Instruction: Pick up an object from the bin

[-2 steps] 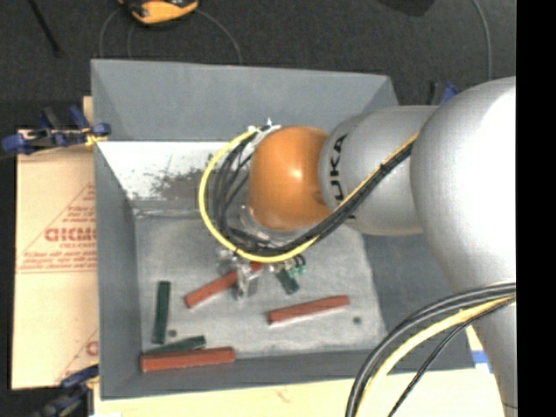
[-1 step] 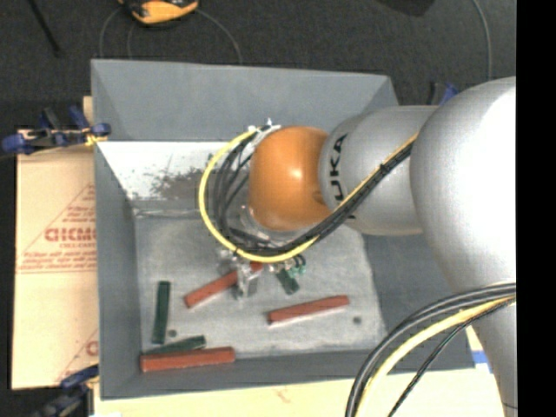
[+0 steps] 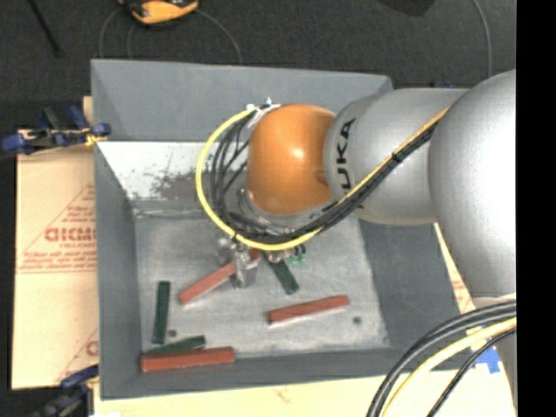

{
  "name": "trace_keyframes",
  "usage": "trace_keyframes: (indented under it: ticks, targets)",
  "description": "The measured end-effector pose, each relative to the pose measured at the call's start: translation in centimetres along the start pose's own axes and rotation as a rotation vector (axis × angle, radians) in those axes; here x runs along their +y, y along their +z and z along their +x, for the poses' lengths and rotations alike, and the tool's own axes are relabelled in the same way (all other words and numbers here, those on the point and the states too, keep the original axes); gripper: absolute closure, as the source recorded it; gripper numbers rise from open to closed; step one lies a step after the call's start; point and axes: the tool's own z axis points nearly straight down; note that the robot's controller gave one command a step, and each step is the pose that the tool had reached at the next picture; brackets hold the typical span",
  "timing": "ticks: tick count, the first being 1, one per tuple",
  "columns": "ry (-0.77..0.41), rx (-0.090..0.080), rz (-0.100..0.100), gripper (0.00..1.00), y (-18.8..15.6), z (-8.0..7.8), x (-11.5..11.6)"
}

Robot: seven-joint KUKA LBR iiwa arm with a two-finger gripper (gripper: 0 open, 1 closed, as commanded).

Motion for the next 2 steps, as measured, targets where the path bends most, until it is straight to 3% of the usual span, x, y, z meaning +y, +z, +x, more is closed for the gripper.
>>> trace_keyframes:
  ticks: [1, 2]
  targets:
    - [-0.030, -0.011, 0.003, 1.00, -3.6, 1.6, -2.3]
    - [-0.013, -0.009, 0.003, 1.00, -13.9, -0.9, -2.2]
